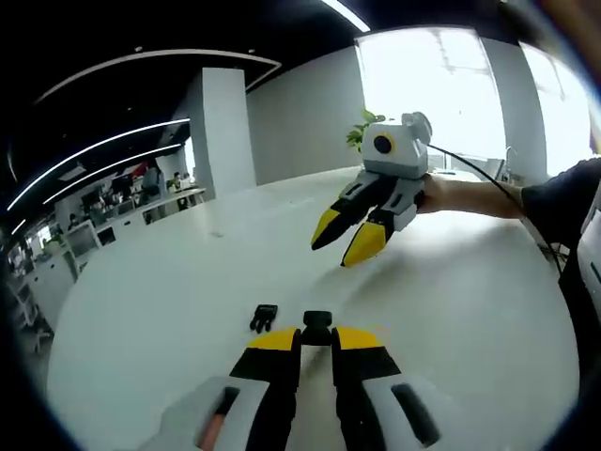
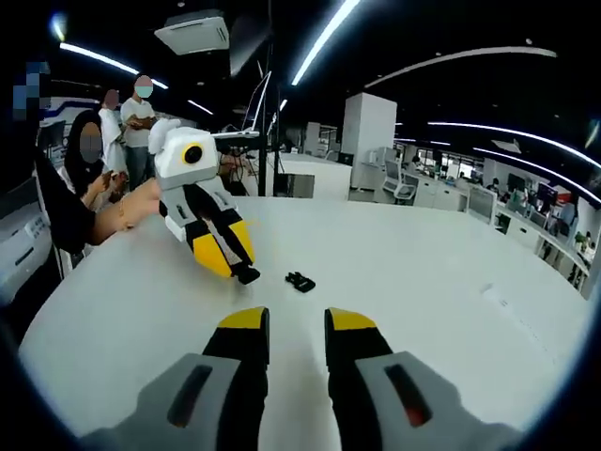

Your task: Snap the two parts of the plastic buckle together until the buckle closes and remains connected.

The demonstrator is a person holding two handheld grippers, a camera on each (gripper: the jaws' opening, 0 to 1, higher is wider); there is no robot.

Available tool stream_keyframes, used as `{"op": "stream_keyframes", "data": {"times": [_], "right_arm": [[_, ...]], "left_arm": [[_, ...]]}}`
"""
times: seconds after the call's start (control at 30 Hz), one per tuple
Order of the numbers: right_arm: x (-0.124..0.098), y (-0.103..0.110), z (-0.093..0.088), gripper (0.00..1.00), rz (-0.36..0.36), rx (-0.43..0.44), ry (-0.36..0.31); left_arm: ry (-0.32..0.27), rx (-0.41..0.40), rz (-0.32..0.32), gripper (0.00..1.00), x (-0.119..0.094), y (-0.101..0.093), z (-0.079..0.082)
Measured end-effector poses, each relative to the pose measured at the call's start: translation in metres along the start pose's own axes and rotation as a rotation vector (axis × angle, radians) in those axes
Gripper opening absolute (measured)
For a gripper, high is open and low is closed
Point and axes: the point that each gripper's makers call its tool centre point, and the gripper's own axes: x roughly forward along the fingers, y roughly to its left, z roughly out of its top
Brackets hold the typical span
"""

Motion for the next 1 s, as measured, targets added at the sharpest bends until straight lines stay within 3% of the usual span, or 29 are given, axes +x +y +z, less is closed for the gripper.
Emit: {"op": "stream_keyframes", "data": {"times": [0.43, 1.0], "right_arm": [[0.041, -0.006, -0.003, 0.24, 0.102, -0.024, 0.017], [0.064, -0.003, -0.002, 0.24, 0.183, -0.032, 0.034]], "left_arm": [[0.012, -0.016, 0.001, 0.13, 0.003, -0.001, -0.005], [0.026, 0.009, -0.010, 0.13, 0.006, -0.008, -0.008]]}}
